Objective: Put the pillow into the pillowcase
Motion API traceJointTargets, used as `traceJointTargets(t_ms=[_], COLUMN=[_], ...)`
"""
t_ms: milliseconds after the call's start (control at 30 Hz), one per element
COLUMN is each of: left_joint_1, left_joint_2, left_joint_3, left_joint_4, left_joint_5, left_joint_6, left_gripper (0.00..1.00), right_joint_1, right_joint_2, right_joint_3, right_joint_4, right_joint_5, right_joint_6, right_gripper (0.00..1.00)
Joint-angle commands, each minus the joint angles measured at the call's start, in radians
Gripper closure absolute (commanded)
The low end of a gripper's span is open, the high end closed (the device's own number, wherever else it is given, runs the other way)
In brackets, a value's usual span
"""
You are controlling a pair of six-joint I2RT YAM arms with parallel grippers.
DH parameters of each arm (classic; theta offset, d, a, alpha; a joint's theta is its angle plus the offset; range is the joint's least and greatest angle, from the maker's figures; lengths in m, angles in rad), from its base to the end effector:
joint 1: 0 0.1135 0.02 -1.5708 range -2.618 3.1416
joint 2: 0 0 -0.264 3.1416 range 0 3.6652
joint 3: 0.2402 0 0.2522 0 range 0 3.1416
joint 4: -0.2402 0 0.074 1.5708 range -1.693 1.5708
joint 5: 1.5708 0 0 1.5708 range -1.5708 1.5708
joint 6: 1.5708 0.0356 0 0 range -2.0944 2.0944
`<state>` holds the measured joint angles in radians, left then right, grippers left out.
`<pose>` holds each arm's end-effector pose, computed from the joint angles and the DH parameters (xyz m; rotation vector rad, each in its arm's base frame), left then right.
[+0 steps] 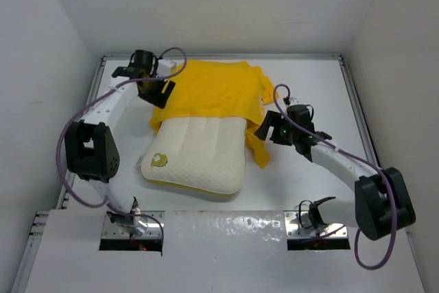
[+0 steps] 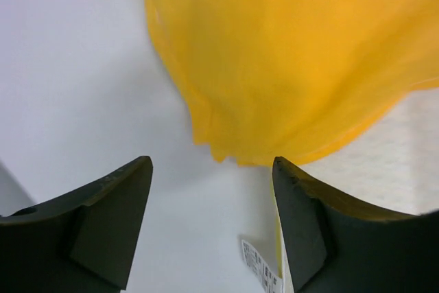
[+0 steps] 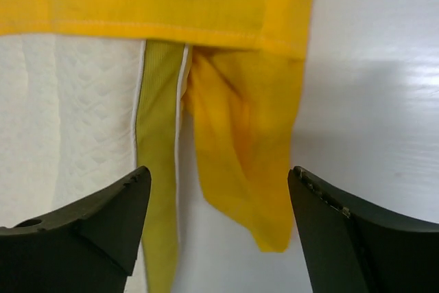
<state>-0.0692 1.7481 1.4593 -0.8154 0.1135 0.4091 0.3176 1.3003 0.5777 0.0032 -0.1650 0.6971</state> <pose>0.3665 -0.0294 0.2634 0.6657 2.5785 -0.0421 0.2404 0.0852 0.1790 0.3616 2.3559 0.6969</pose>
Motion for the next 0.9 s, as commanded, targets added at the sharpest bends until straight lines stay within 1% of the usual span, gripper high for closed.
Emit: traceJointTargets(t_ms=[0, 33, 67, 100, 133, 167, 200, 233, 300, 333, 367, 400, 433, 500, 533, 567, 600, 633, 667, 700, 767, 800, 867], left_joint_1=[-0.165, -0.261, -0.320, -0.375, -0.435, -0.522, -0.555, -0.598, -0.621, -0.630, -0.635, -0.635, -0.638, -0.644, -0.662, -0.669, -0.693, -0.713, -0.734, -0.789, -0.849, -0.903, -0.946], left_joint_2=[-0.160, -0.188, -0.191, -0.185, -0.150, -0.128, -0.086, -0.067, -0.044, -0.047, -0.058, -0.077, -0.131, -0.189, -0.231, -0.236, -0.230, -0.226, -0.225, -0.220, -0.214, -0.208, -0.202], left_joint_3=[0.090, 0.085, 0.079, 0.075, 0.073, 0.076, 0.078, 0.082, 0.096, 0.098, 0.086, 0.067, 0.043, -0.065, -0.126, -0.140, -0.161, -0.177, -0.191, -0.217, -0.231, -0.246, -0.261], left_joint_4=[0.099, 0.119, 0.136, 0.156, 0.154, 0.147, 0.131, 0.116, 0.064, 0.049, 0.035, 0.027, 0.033, 0.062, 0.065, 0.041, 0.033, 0.025, 0.021, 0.015, -0.001, -0.002, 0.005], left_joint_5=[-0.173, -0.185, -0.196, -0.216, -0.265, -0.274, -0.275, -0.256, -0.198, -0.139, -0.109, -0.042, -0.023, 0.014, 0.021, 0.046, 0.046, 0.041, 0.031, 0.006, -0.018, -0.044, -0.057], left_joint_6=[0.052, 0.077, 0.091, 0.103, 0.115, 0.131, 0.126, 0.120, 0.106, 0.103, 0.105, 0.111, 0.120, 0.183, 0.235, 0.255, 0.273, 0.283, 0.292, 0.303, 0.312, 0.304, 0.295], left_gripper=[0.30, 0.30, 0.31, 0.34, 0.37, 0.42, 0.43, 0.43, 0.38, 0.36, 0.31, 0.30, 0.25, 0.21, 0.19, 0.11, 0.01, 0.00, 0.00, 0.00, 0.00, 0.00, 0.00], right_joint_1=[0.001, 0.001, 0.001, 0.000, 0.001, 0.001, 0.001, 0.001, -0.002, -0.005, -0.005, -0.005, -0.005, -0.003, -0.003, -0.003, -0.002, -0.003, -0.002, -0.002, -0.002, 0.000, 0.000], right_joint_2=[-0.106, -0.124, -0.137, -0.148, -0.147, -0.136, -0.101, -0.078, -0.024, 0.037, 0.068, 0.100, 0.158, 0.203, 0.239, 0.255, 0.269, 0.299, 0.315, 0.342, 0.369, 0.381, 0.411], right_joint_3=[0.041, 0.022, 0.013, 0.004, 0.005, 0.017, 0.057, 0.080, 0.117, 0.151, 0.168, 0.195, 0.200, 0.194, 0.189, 0.186, 0.188, 0.194, 0.208, 0.215, 0.244, 0.251, 0.257], right_joint_4=[-0.092, -0.077, -0.059, -0.011, 0.015, 0.036, 0.038, 0.037, 0.043, 0.043, 0.038, 0.037, 0.041, 0.098, 0.127, 0.165, 0.181, 0.191, 0.193, 0.189, 0.167, 0.158, 0.175], right_joint_5=[0.197, 0.191, 0.176, 0.170, 0.148, 0.141, 0.128, 0.130, 0.134, 0.142, 0.140, 0.134, 0.118, 0.088, 0.082, 0.081, 0.085, 0.090, 0.113, 0.126, 0.125, 0.130, 0.140], right_joint_6=[-0.123, -0.122, -0.122, -0.117, -0.117, -0.129, -0.149, -0.175, -0.237, -0.257, -0.304, -0.323, -0.341, -0.369, -0.372, -0.370, -0.372, -0.384, -0.390, -0.399, -0.424, -0.427, -0.420], right_gripper=[0.20, 0.25, 0.34, 0.67, 0.80, 0.86, 0.89, 0.87, 0.83, 0.75, 0.69, 0.62, 0.53, 0.45, 0.39, 0.36, 0.32, 0.28, 0.26, 0.25, 0.24, 0.24, 0.24])
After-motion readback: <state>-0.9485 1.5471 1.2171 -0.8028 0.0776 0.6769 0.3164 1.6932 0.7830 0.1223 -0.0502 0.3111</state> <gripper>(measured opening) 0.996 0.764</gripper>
